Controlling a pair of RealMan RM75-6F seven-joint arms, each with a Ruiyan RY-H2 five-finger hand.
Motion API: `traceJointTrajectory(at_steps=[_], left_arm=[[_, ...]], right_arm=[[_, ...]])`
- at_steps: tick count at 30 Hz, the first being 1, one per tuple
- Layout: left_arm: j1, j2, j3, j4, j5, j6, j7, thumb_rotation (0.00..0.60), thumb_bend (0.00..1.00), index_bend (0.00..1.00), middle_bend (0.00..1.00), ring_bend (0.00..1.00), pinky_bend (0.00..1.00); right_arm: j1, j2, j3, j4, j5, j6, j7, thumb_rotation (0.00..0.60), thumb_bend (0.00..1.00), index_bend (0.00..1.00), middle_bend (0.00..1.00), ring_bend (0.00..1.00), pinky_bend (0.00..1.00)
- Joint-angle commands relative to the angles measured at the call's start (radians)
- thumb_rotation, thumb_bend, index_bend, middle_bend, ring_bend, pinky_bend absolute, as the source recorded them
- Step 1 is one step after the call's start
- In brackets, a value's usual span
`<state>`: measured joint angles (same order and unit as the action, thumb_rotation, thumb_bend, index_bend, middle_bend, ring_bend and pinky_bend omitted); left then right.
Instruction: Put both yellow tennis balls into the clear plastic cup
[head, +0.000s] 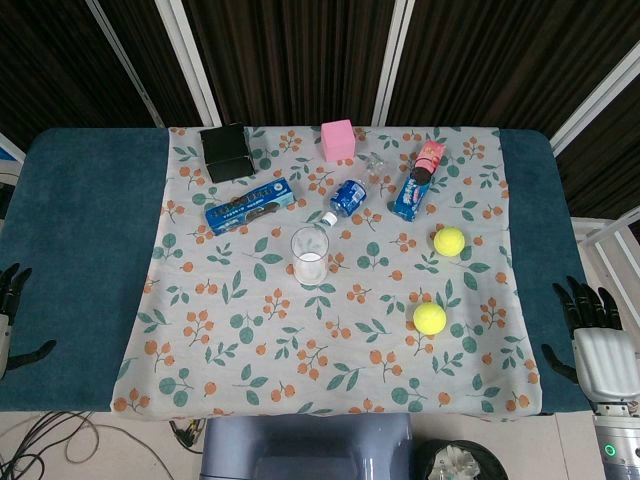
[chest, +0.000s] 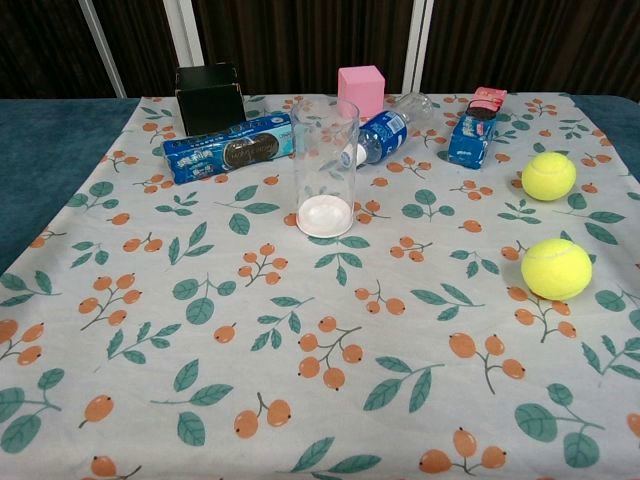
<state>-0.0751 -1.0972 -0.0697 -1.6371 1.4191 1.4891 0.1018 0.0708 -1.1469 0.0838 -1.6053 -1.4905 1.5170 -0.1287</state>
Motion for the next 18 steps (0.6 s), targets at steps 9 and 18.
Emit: traceJointTrajectory(at_steps=[9,18], left_arm=[[0.002,0.0,0.002,-0.008,0.01,0.009,0.011,0.6,0.02,0.0,0.0,0.0,0.0],[0.003,-0.002,-0.002,-0.008,-0.011,0.002,0.023,0.6,0.02,0.0,0.0,0.0,0.0]], right_arm=[[0.003,-0.001,-0.007,-0.002,-0.005,-0.012,0.007,0.6,0.34,0.11,0.04,0.08,0.01],[0.015,0.025,-0.032,-0.04,-0.008,-0.073,0.096,0.6,0.34,0.11,0.04,0.08,0.01]])
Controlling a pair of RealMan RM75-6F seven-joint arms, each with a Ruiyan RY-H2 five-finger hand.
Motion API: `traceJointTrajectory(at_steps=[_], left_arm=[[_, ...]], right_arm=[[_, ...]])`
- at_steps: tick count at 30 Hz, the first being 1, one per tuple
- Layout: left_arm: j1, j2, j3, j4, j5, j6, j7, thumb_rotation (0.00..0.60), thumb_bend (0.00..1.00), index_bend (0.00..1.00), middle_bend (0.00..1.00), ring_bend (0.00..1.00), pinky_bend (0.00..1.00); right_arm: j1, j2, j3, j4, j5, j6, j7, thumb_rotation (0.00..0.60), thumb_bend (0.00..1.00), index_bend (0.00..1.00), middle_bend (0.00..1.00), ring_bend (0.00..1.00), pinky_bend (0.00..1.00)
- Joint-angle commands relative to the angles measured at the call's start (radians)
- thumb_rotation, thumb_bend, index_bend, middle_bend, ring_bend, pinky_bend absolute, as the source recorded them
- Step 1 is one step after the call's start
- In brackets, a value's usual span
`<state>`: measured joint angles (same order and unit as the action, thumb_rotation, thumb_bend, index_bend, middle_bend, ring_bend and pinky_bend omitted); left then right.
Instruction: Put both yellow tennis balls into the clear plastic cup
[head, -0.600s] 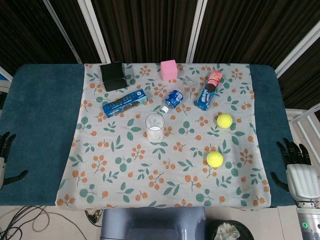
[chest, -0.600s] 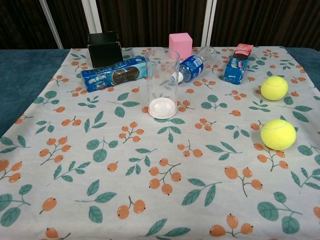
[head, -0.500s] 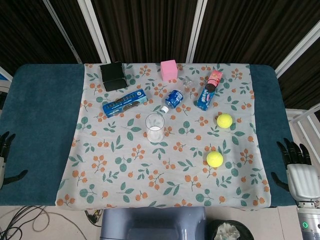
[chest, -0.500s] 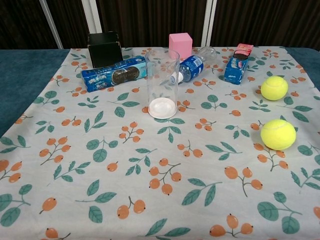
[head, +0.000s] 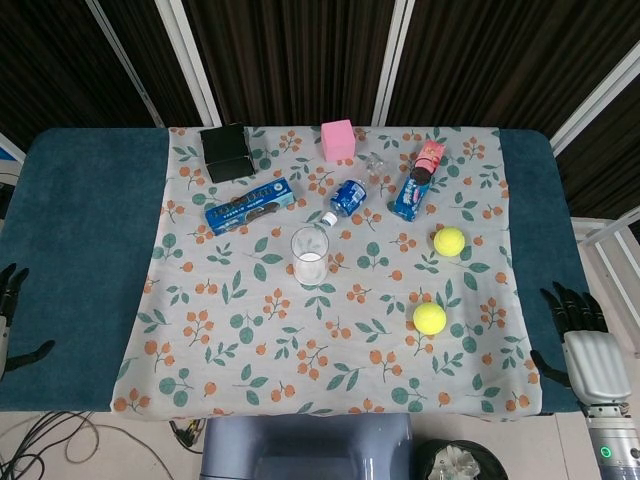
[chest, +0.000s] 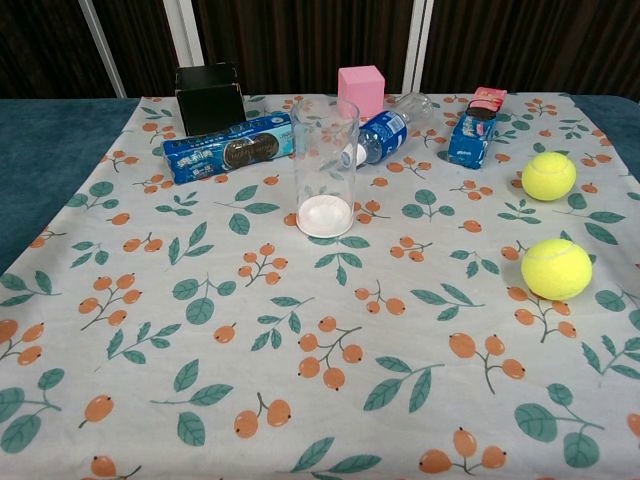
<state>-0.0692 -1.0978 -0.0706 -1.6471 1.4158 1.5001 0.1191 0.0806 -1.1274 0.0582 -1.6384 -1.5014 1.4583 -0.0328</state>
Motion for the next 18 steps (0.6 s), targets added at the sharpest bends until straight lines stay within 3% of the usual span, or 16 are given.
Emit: traceJointTrajectory(at_steps=[1,11,18], left_arm=[[-0.004,-0.001,0.0,0.0,-0.01,-0.012,0.009,0.6,0.02,0.0,0.0,0.0,0.0],[0.003,0.007,0.001,-0.014,-0.007,-0.002,0.007,0.6,0.02,0.0,0.0,0.0,0.0],[0.005,0.01,-0.001,-0.015,-0.009,0.001,0.001,0.6,0.02,0.0,0.0,0.0,0.0]], right_arm=[[0.006,0.004,-0.007,-0.007,0.004,-0.016,-0.01,0.6,0.34,0.11,0.04,0.08,0.01],[0.007,-0.008,-0.005,-0.033,0.034,-0.034,-0.036,0.6,0.34,0.11,0.04,0.08,0.01],[0.107,0.054,-0.004,-0.09,0.069,-0.232,-0.053,0.6,0.34,0.11,0.04,0.09,0.01]])
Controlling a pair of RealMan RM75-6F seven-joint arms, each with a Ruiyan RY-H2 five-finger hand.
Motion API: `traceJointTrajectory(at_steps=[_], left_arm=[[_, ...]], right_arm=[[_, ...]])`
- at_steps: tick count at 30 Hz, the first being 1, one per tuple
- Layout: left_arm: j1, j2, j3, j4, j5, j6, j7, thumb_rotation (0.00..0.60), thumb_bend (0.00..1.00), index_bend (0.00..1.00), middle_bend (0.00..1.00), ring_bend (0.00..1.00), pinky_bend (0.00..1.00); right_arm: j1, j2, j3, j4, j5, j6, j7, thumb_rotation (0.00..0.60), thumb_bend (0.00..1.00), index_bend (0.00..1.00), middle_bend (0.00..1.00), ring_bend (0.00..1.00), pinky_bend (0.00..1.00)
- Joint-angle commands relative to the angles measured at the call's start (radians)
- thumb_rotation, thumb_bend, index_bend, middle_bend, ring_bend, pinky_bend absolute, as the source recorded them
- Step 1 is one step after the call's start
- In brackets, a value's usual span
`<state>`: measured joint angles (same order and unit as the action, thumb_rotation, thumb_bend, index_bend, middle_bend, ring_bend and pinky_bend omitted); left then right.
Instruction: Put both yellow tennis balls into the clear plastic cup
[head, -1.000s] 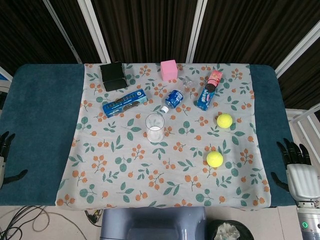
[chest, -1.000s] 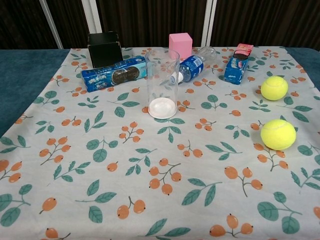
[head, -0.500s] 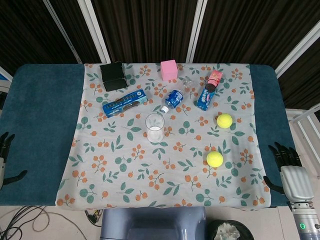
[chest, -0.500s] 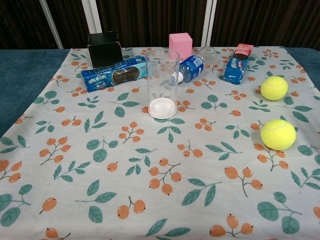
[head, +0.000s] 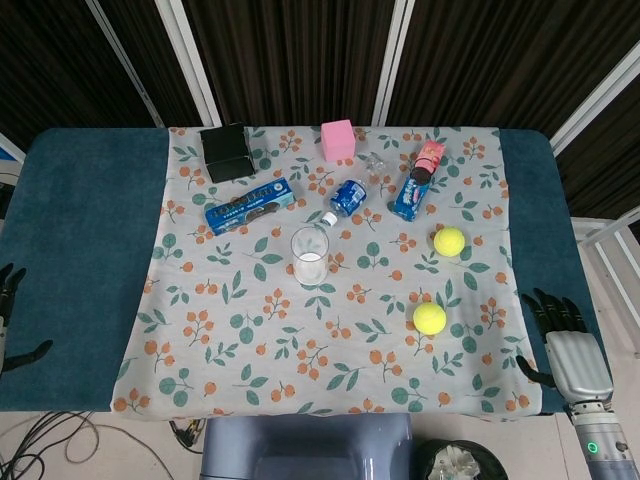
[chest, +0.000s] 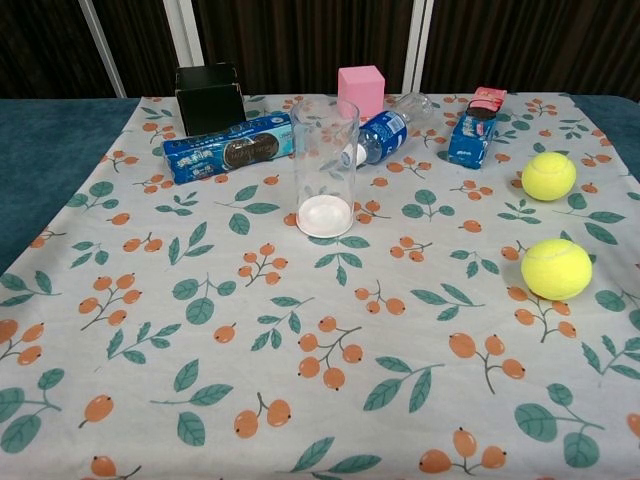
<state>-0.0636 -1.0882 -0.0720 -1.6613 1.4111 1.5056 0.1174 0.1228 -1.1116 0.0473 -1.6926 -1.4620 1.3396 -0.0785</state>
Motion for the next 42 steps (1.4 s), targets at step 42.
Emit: traceJointTrajectory(at_steps=[42], left_arm=[[-0.012,0.007,-0.003,-0.024,-0.063,-0.057,0.034,0.6,0.02,0.0,0.0,0.0,0.0]], right_arm=[[0.377,-0.117,0.032,-0.039,0.369,-0.494,-0.204,0.6,0.24,0.11,0.1,0.14,0.01]])
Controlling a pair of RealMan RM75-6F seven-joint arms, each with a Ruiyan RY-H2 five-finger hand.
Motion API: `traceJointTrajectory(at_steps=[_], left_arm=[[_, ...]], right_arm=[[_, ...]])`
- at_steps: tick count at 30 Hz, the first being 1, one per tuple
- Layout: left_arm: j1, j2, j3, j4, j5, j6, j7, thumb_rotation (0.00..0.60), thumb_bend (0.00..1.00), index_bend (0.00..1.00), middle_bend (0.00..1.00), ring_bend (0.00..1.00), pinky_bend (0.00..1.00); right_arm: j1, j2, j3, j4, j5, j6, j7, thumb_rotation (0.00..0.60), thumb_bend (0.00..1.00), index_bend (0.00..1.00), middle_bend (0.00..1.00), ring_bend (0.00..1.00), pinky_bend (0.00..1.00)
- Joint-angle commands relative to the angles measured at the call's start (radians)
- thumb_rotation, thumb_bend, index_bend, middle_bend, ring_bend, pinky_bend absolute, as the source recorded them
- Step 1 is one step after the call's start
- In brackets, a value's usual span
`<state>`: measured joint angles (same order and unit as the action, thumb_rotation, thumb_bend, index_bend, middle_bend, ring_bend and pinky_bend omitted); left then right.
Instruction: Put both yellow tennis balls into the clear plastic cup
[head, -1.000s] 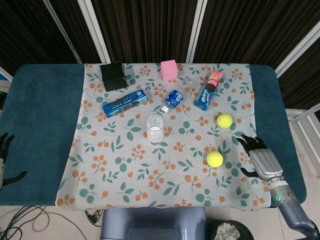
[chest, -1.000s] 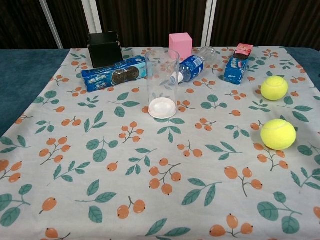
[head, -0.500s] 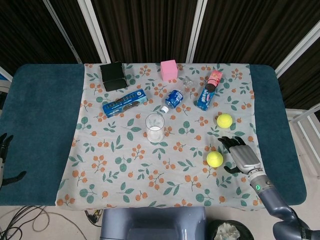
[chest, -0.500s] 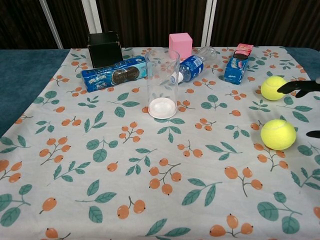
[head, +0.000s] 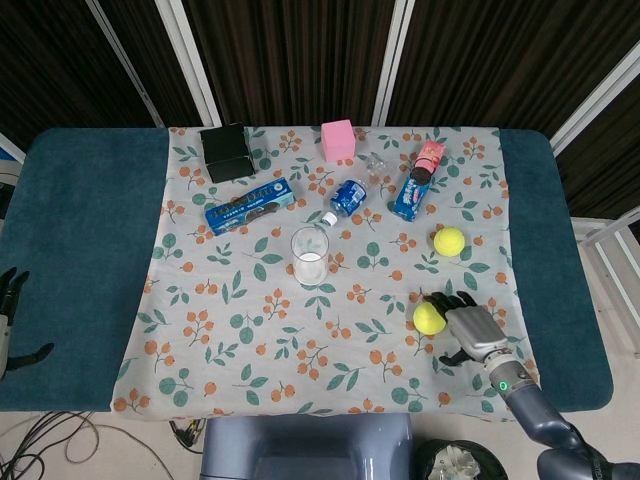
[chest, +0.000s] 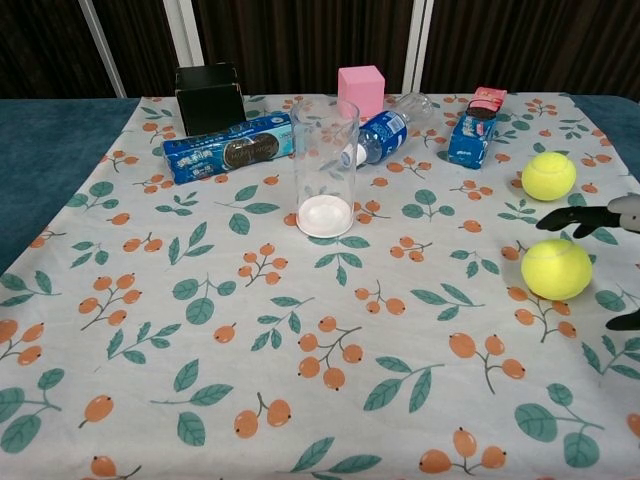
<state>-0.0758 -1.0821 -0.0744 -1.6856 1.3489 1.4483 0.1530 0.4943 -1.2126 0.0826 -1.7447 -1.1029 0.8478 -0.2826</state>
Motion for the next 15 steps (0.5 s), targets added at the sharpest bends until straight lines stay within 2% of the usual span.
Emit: traceJointTrajectory(at_steps=[1,8,15], left_arm=[[0.0,0.001,-0.001,0.0,-0.001,0.0,-0.002,0.6,0.02,0.0,0.0,0.0,0.0],[0.001,0.003,-0.004,0.0,-0.004,0.002,-0.009,0.6,0.02,0.0,0.0,0.0,0.0],[-0.001,0.003,-0.005,0.0,-0.01,-0.001,-0.008,0.6,0.02,0.0,0.0,0.0,0.0]], right_arm=[[0.007,-0.022,-0.004,0.019,0.012,-0.002,0.002,0.6,0.24,0.11,0.1,0.14,0.01],[0.01,-0.087,0.003,0.088,-0.005,0.032,0.04,0.6,0.24,0.14,0.11,0.19,0.02],[0.018,-0.118,0.007,0.126,0.004,0.044,0.044,0.6,0.23,0.22,0.19,0.31,0.05]])
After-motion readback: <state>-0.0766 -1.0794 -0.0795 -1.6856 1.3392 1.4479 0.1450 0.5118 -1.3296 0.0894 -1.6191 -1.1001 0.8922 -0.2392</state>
